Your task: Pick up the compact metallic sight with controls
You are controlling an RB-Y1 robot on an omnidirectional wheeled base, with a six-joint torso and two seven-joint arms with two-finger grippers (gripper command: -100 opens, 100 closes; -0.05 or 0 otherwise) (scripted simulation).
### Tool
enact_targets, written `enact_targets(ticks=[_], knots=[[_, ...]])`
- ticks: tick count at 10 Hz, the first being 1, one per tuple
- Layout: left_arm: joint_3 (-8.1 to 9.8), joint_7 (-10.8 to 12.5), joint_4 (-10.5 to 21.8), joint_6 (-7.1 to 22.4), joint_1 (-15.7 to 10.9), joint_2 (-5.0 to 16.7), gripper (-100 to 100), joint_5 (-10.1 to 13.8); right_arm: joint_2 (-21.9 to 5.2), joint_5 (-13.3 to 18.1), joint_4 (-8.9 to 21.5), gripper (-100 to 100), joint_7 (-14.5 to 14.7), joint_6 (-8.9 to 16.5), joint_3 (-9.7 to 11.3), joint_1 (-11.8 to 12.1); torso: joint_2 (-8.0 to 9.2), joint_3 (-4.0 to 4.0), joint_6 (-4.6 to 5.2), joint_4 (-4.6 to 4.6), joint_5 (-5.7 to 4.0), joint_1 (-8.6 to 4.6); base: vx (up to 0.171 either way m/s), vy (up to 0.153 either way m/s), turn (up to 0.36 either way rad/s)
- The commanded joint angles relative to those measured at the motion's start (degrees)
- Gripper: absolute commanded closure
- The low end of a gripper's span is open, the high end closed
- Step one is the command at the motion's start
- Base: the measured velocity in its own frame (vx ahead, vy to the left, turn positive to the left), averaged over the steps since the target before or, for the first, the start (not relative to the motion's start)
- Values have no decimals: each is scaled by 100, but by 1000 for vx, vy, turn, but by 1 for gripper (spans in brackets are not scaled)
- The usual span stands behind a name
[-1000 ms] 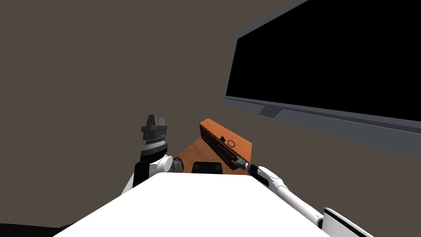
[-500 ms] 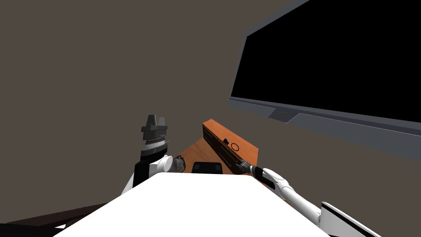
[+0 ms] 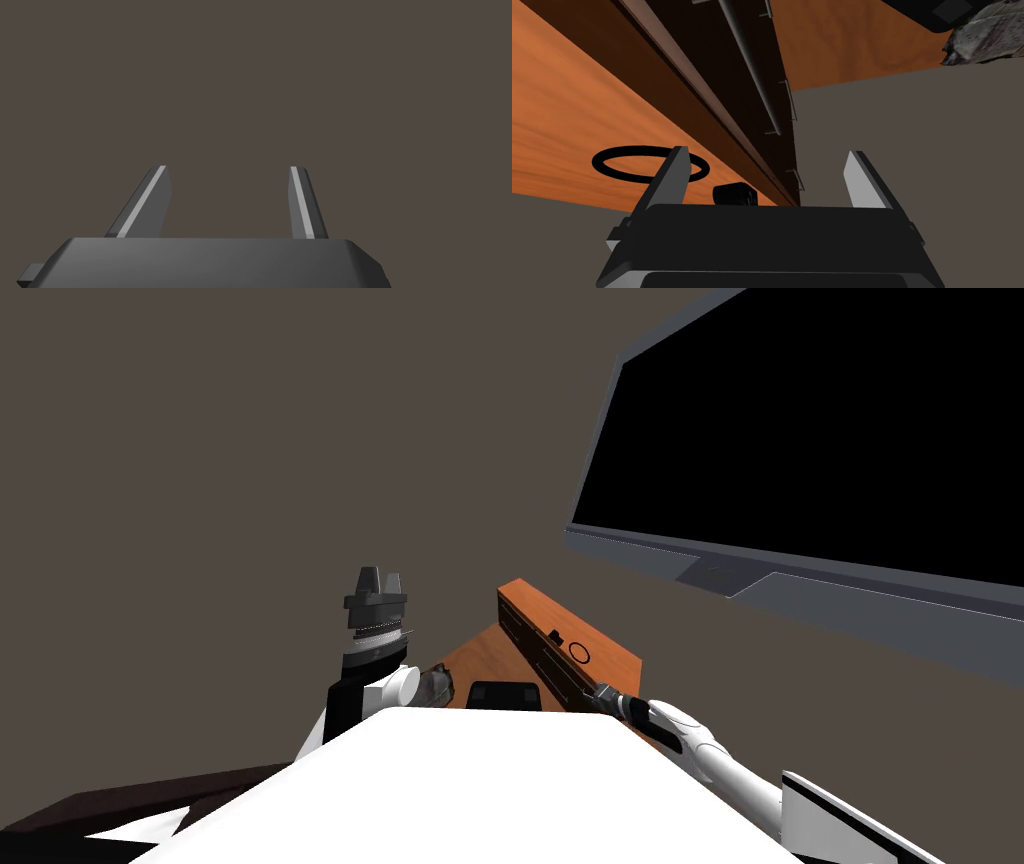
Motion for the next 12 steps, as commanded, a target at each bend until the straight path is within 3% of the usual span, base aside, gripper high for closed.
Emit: enact_targets(ticks=[1, 2, 3, 5, 8, 11, 12], knots=[[0, 0, 0, 0, 0, 0, 0, 0, -17, 6, 265, -100, 59, -63, 48, -67, 0, 0, 0, 0, 0, 0, 61, 26, 154], [1, 0, 0, 0, 1, 0, 0, 0, -95, 22, 537, -100, 105, -102, 170, -149, -6, -5, 4, -3, 0, 0, 98, 52, 230], [0, 0, 0, 0, 1, 0, 0, 0, -95, 22, 540, -100, 105, -102, 170, -149, -20, -11, 1, -4, 2, 8, 84, 35, 103], [0, 0, 0, 0, 1, 0, 0, 0, -217, 35, 957, -100, 184, -176, 385, -306, -22, -13, 1, -5, 2, 7, 106, 53, 267], [1, 0, -1, 0, 2, 0, 0, 0, -217, 35, 1019, -100, 184, -176, 385, -306, -10, -8, 9, -5, 1, 4, 57, 22, 26], [0, 0, 0, 0, 1, 0, 0, 0, -319, 22, 1522, -100, 272, -276, 628, -523, -31, -18, 0, -7, 5, 28, 124, 71, 264], [0, 0, -1, 0, 2, 0, 0, 0, -319, 22, 1521, -100, 272, -276, 628, -523, -46, -27, 1, -10, 7, 26, 120, 40, 97]])
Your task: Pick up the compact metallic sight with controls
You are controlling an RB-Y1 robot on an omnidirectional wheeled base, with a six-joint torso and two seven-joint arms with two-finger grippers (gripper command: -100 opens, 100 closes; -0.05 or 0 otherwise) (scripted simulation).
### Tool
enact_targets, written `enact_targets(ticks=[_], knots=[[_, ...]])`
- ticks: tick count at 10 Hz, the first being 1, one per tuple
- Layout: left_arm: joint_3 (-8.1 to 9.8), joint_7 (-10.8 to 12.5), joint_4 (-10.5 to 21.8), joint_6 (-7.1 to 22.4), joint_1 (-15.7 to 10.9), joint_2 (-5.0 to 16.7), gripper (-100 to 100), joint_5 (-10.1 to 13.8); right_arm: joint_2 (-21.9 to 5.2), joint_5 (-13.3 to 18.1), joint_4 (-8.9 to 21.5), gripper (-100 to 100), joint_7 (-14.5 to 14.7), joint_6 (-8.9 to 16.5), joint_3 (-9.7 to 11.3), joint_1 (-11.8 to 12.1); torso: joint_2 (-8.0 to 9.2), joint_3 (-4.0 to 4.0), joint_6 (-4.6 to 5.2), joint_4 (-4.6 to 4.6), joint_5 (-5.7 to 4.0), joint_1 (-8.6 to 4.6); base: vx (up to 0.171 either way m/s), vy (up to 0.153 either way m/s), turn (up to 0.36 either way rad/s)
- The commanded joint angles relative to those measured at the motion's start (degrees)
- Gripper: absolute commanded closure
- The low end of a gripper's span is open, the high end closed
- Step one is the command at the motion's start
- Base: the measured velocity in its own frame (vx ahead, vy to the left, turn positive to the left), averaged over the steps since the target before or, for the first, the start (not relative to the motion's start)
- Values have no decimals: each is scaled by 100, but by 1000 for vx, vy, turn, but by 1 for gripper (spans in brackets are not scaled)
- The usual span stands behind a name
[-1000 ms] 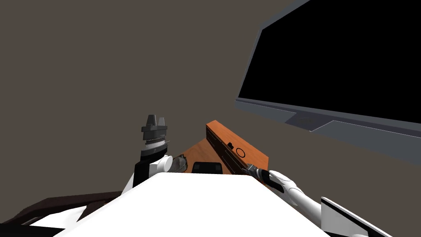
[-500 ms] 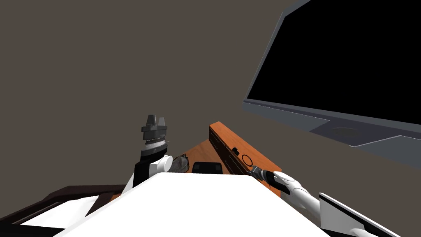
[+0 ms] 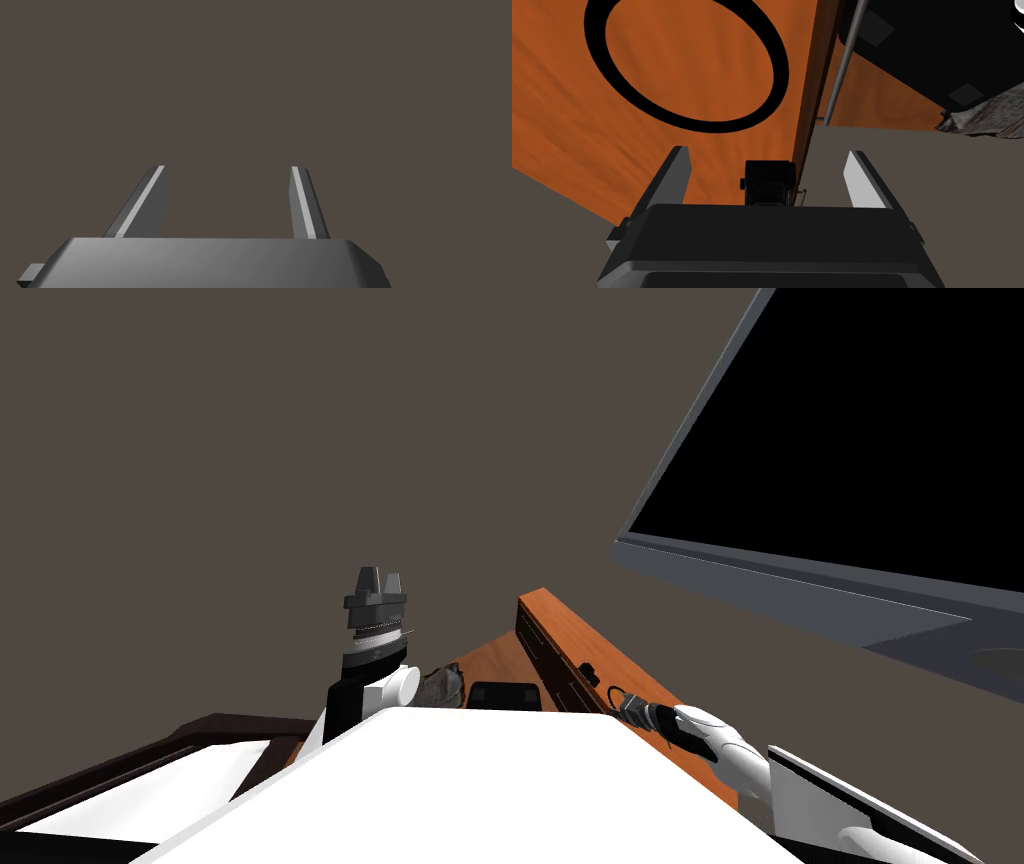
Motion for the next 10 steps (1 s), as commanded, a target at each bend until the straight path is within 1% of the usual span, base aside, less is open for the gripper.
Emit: enact_targets(ticks=[1, 3, 4, 5, 6, 7, 8, 10], knots=[[0, 0, 0, 0, 0, 0, 0, 0, 9, -23, 227, -100, 93, -102, 47, -96, 0, 0, 0, 0, 0, 0, 106, 81, 143], [-1, 0, 0, 0, 0, 0, 0, 0, 20, -46, 327, -100, 119, -147, 108, -217, -6, -2, -6, 1, 4, 21, 149, 114, 215], [-1, 0, 0, 0, 0, -1, 0, 0, 20, -38, 305, -100, 106, -127, 91, -186, -4, -2, -2, 0, 5, 29, 58, 55, 22], [0, 0, 0, 0, 0, 0, 0, 0, 26, -40, 315, 0, 117, -137, 92, -197, 23, 12, 4, 4, 4, 10, 13, 10, -4], [0, 0, 0, 0, -1, 0, 0, 0, 169, -73, 378, -100, 86, -16, 27, -162, 42, 24, 4, 9, -1, -6, -30, -33, 227], [0, 0, 0, 1, -2, 0, 0, 0, 264, -94, 420, -100, 66, 65, -16, -139, 59, 34, -1, 13, -5, -23, -74, -68, 291], [0, 0, 1, 1, -3, 1, 0, 0, 264, -94, 420, -100, 66, 65, -16, -139, 77, 44, 2, 16, -8, -37, -68, -59, 68], [0, 0, 1, 1, -2, 1, 0, 0, 454, -138, 506, -100, 26, 226, -103, -92, 79, 46, 4, 17, -8, -36, -57, -58, 164]])
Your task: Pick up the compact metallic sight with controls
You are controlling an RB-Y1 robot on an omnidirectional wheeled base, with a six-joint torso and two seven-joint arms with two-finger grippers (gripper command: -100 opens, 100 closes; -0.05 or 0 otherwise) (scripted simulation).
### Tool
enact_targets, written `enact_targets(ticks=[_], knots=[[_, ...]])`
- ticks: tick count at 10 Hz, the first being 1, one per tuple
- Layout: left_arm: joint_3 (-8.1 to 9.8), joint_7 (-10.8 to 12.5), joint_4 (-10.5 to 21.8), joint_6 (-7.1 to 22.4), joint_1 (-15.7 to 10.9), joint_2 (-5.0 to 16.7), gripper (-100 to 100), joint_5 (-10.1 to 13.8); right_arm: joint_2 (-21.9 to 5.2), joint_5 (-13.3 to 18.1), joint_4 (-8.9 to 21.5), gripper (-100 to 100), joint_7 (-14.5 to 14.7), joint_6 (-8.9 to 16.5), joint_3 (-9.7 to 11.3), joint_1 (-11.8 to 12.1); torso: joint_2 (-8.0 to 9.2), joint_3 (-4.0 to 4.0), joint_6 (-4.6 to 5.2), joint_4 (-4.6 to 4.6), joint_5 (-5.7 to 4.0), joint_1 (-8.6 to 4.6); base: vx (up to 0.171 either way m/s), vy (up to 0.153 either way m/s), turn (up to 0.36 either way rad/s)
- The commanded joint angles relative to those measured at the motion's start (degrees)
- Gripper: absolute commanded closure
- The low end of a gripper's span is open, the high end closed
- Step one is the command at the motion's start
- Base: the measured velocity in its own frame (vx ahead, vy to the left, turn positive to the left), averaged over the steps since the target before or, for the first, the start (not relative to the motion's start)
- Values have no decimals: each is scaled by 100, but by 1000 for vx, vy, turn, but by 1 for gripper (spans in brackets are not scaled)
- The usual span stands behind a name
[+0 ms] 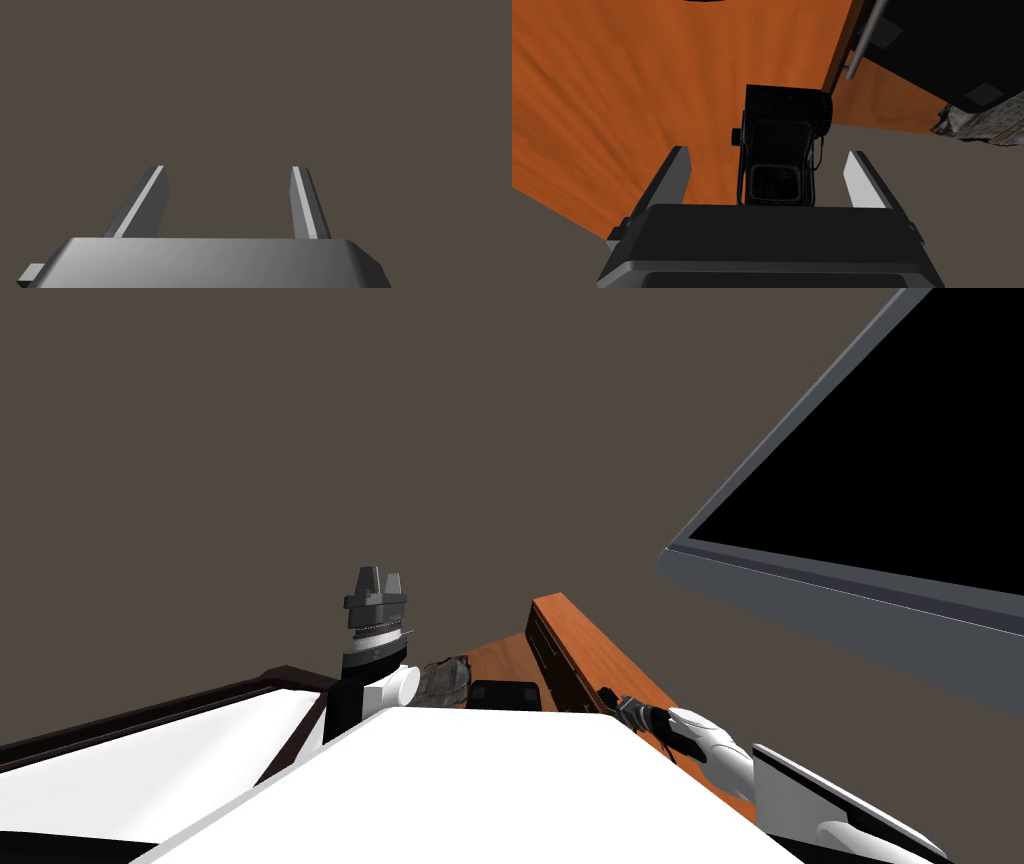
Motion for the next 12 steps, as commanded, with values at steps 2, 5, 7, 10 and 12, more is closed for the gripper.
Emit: enact_targets(ticks=[2, 5, 7, 10, 12], knots=[[0, 0, 0, 0, 1, 0, 0, 0, 203, -42, 312, -100, 81, -9, -88, -68, -5, -3, 4, -1, 0, 5, -36, -33, 66], [0, 0, 0, 0, 1, -1, 0, 0, 166, -36, 237, 100, 64, -7, -71, -44, -20, -11, 3, -3, 7, 18, -4, -3, 4], [0, 0, 0, 0, 1, -1, 0, 0, 163, -37, 240, 100, 60, -8, -73, -45, -24, -13, 1, -5, 5, 17, 0, 0, 0], [0, 0, 0, 0, 1, -1, 0, 0, 60, -9, 248, 100, 111, -130, -23, -103, -25, -14, 2, -5, 5, 17, 17, 12, -70], [0, 0, -1, -1, 3, -1, 0, 0, -35, 12, 205, 100, 131, -210, 20, -126, -51, -28, 9, -10, 14, 43, 80, 60, -179]])
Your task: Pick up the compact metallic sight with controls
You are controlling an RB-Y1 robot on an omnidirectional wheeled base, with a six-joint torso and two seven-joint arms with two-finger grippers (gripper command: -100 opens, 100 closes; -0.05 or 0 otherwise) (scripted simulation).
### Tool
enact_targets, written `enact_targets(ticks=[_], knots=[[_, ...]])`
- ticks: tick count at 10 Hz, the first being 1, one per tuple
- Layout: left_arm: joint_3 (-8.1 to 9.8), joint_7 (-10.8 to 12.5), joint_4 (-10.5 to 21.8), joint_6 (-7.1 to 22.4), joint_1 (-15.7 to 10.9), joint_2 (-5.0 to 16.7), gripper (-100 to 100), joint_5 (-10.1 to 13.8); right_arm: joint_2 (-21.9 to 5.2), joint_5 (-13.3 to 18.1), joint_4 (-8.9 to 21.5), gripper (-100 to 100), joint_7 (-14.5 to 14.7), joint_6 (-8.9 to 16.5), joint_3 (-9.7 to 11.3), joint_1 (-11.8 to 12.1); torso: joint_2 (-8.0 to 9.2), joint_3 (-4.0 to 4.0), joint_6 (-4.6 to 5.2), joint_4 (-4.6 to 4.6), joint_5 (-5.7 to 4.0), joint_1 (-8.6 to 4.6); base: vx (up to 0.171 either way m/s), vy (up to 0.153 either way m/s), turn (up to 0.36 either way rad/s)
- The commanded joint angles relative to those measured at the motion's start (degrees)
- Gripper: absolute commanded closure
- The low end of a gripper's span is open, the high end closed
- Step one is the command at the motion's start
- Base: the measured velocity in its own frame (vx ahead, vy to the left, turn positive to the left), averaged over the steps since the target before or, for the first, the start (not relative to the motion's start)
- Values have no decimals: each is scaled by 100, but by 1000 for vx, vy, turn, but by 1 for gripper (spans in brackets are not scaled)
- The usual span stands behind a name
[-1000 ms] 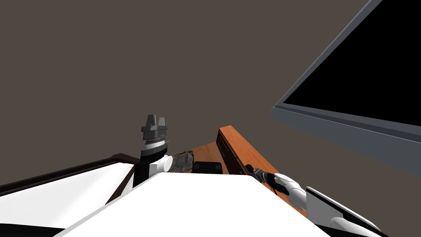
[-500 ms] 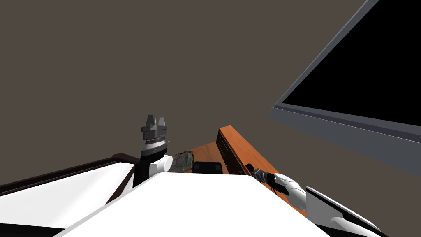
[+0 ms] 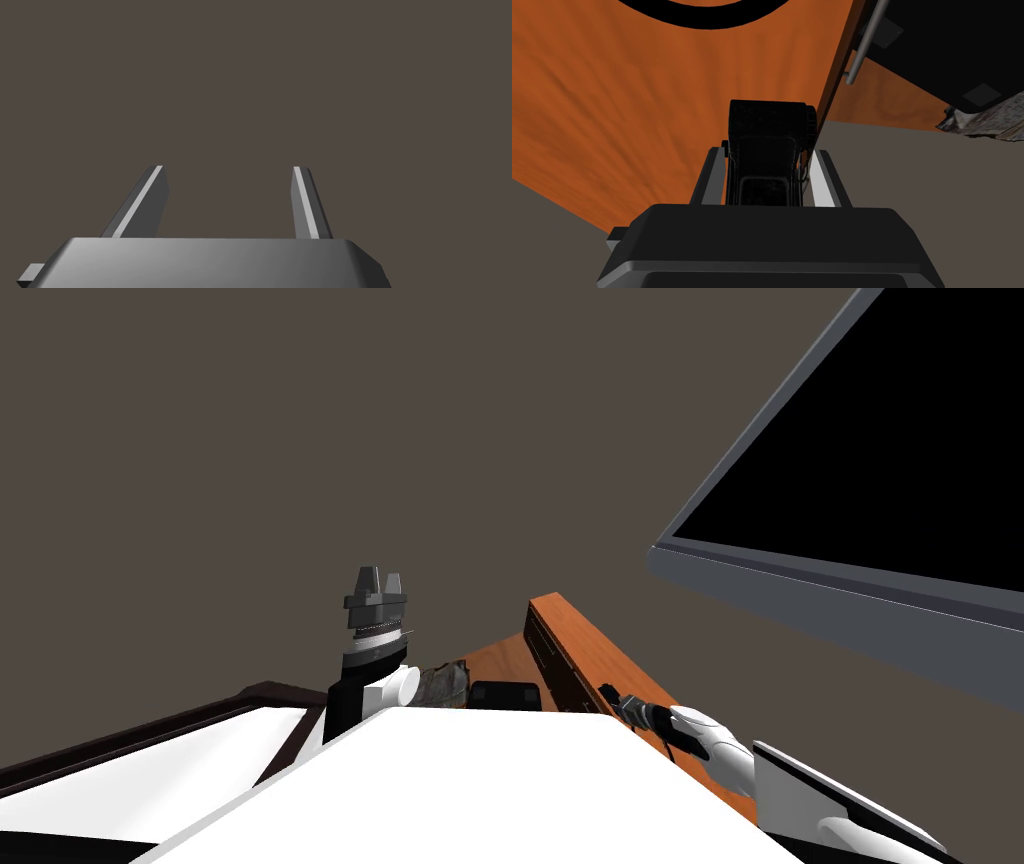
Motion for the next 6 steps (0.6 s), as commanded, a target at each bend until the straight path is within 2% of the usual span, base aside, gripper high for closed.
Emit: enact_targets(ticks=[1, 3, 4, 5, 6], knots=[[0, 0, 0, 0, 0, 0, 0, 0, 45, -19, 166, 100, 118, -120, -36, -54, 0, 0, 0, 0, 0, 0, 9, 24, 29], [0, 0, 0, 0, 1, 0, 0, 0, -193, 36, 59, 100, 169, -321, 72, -112, 12, 6, 7, 0, 2, -2, 48, 59, -228], [0, 0, 0, 0, 1, 0, 0, 0, -193, 36, 59, 100, 169, -321, 72, -112, 8, 3, 8, -2, 4, 6, 46, 54, -110], [0, 0, 0, 0, 0, 0, 0, 0, -232, 44, -75, 100, 93, -231, 88, -55, 7, 4, 0, 1, 1, 2, 16, 20, -9], [0, 0, 0, 0, -1, 0, 0, 0, -231, 44, -64, 0, 101, -246, 88, -59, 13, 7, -2, 2, -2, -9, 0, 0, 0]])
